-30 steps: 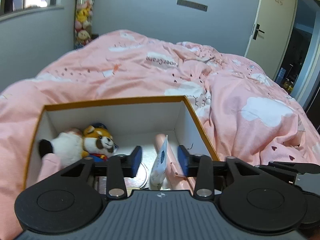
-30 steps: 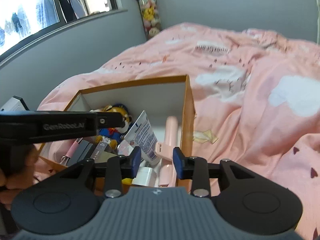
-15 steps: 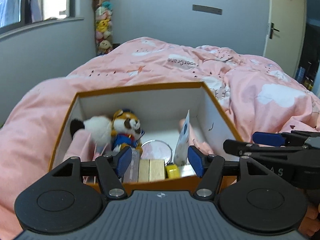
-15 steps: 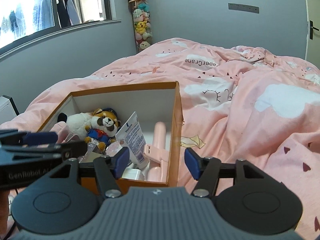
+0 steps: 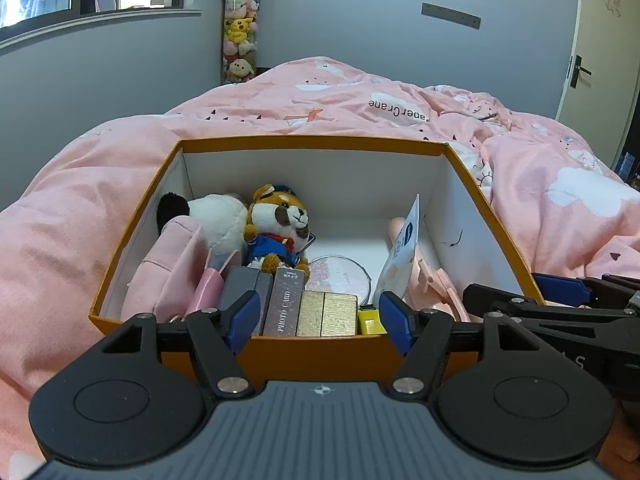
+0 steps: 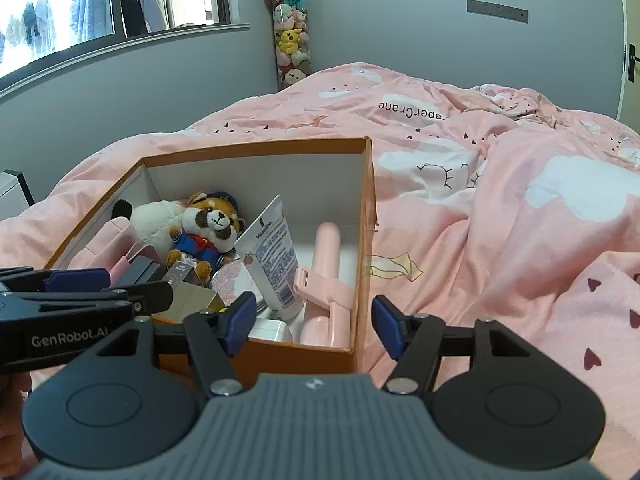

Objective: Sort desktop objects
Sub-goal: 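Withdraw both open tools up from the box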

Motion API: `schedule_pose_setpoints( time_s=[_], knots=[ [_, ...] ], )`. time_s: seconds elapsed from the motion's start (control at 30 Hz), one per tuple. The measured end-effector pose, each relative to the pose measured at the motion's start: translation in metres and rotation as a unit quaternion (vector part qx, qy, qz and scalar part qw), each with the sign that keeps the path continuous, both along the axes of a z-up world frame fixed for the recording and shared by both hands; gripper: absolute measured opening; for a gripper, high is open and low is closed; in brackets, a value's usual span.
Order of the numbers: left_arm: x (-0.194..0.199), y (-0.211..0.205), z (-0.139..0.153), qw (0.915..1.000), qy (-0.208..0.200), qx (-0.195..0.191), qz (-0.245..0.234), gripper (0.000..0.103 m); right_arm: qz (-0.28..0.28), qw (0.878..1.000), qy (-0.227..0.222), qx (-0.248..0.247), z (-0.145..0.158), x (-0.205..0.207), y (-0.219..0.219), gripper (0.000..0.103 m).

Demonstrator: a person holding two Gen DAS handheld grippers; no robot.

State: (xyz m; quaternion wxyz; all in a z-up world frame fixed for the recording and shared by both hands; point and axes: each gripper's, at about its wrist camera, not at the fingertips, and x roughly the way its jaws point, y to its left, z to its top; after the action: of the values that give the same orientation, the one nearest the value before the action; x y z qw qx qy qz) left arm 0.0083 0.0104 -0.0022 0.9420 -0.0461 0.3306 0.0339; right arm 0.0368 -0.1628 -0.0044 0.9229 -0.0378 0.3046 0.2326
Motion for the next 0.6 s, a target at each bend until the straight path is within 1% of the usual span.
schedule_pose_setpoints(
  time_s=[0.6],
  knots=[
    [0.005, -0.003, -0.005, 0.9999, 0.007, 0.008, 0.005, 0.082, -0.01, 0.999, 0.024, 0.026, -0.011, 0.01, -0.007, 0.072]
  ],
)
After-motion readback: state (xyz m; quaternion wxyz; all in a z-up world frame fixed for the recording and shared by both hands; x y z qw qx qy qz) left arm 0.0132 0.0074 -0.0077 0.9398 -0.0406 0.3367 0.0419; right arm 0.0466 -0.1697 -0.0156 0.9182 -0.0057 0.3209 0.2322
